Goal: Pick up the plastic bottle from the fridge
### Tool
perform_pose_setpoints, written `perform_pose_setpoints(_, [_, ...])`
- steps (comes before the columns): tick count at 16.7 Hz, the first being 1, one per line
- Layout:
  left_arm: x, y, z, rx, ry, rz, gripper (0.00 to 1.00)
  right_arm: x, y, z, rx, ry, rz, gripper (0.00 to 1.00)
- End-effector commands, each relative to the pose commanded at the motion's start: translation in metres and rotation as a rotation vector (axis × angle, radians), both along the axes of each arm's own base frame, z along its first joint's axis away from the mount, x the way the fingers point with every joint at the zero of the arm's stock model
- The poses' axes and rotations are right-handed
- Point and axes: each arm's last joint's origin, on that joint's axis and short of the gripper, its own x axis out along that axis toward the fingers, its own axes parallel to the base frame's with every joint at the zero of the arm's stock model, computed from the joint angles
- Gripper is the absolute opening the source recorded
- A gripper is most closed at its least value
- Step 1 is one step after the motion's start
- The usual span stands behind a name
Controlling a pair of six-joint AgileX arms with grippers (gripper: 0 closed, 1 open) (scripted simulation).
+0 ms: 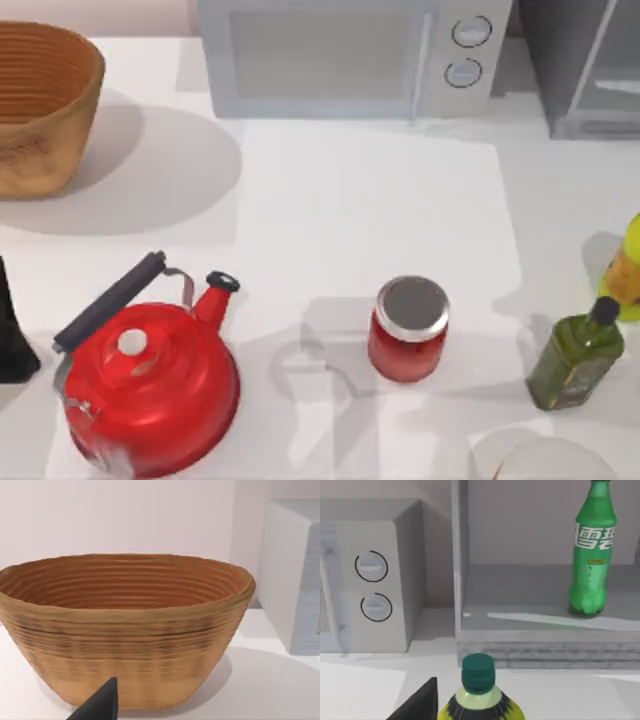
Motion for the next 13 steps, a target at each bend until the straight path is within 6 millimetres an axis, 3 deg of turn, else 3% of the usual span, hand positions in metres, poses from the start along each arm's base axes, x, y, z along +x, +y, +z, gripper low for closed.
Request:
perform_pose_setpoints(7, [0.000,0.000,0.000,0.000,0.000,0.000,1.00,0.008,-0.003,0.008,-0.005,-0.010,0.008,1.00])
perform_pose_setpoints(13, [0.000,0.000,0.000,0.000,0.000,0.000,1.00,0.041,-0.020,0.012,-0.011,0.013,0.009,1.00])
